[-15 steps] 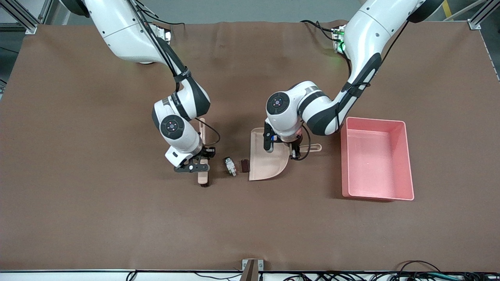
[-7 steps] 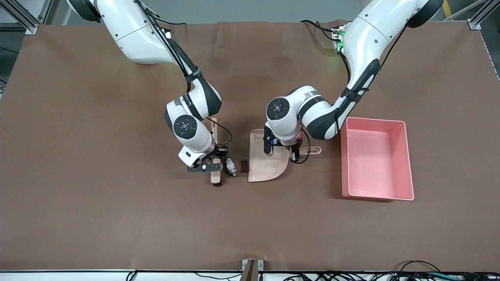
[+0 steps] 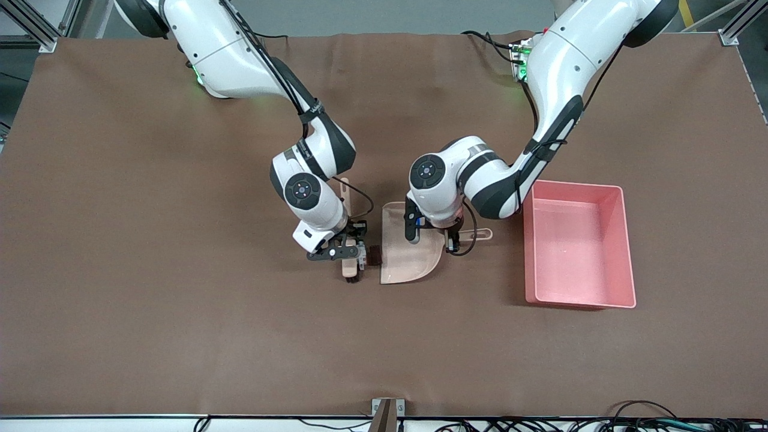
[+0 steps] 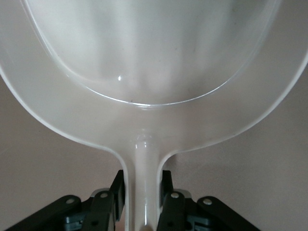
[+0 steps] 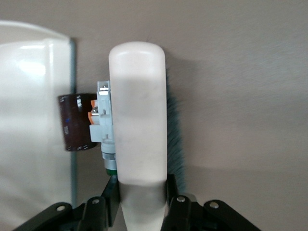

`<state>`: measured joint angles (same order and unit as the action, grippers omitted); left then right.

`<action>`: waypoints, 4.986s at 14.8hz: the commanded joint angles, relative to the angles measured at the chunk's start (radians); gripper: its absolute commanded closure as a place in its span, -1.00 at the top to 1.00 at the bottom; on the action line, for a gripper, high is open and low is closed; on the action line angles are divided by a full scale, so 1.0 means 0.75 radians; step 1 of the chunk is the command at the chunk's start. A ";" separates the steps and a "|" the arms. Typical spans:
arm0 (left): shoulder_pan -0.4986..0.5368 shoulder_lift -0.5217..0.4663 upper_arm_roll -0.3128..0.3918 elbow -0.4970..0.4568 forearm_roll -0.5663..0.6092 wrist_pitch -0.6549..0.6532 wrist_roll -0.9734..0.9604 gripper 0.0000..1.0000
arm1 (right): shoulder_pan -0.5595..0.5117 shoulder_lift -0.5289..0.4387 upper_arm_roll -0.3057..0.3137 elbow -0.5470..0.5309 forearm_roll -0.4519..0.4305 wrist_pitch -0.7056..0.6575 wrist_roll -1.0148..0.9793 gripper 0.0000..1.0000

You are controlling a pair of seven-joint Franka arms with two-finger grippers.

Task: Clean e-waste and dump in bin
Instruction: 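Move the brush with the right gripper toward the parts beside the dustpan, then sweep the capacitor and switch into the dustpan with the right gripper, then lift the dustpan over the pink bin while the right gripper withdraws the brush, then tilt the dustpan with the left gripper to dump the parts into the bin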

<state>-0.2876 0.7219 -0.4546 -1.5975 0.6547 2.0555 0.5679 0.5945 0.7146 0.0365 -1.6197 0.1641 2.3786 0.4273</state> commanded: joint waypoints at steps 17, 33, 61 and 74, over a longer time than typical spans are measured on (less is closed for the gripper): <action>0.001 0.048 -0.003 0.048 0.025 -0.002 -0.013 -0.92 | -0.050 0.009 0.054 0.153 0.070 -0.158 -0.017 -0.96; 0.189 0.009 -0.134 0.085 -0.022 0.352 0.073 -0.97 | -0.786 -0.499 0.007 -0.404 -0.292 -0.292 -0.428 -0.94; 1.621 -0.234 -0.932 -0.120 0.000 -0.061 0.925 -0.96 | -0.899 -0.791 0.021 -0.182 -0.274 -0.577 -0.543 1.00; 1.846 -0.298 -0.932 -0.357 0.568 -0.080 0.916 -0.98 | -0.879 -0.842 0.019 0.247 -0.262 -1.128 -0.543 1.00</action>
<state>1.0893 0.5587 -1.1381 -1.8134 1.0028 2.0022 1.3039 -0.0580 0.0702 0.0520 -1.4505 -0.0385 1.5579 0.0128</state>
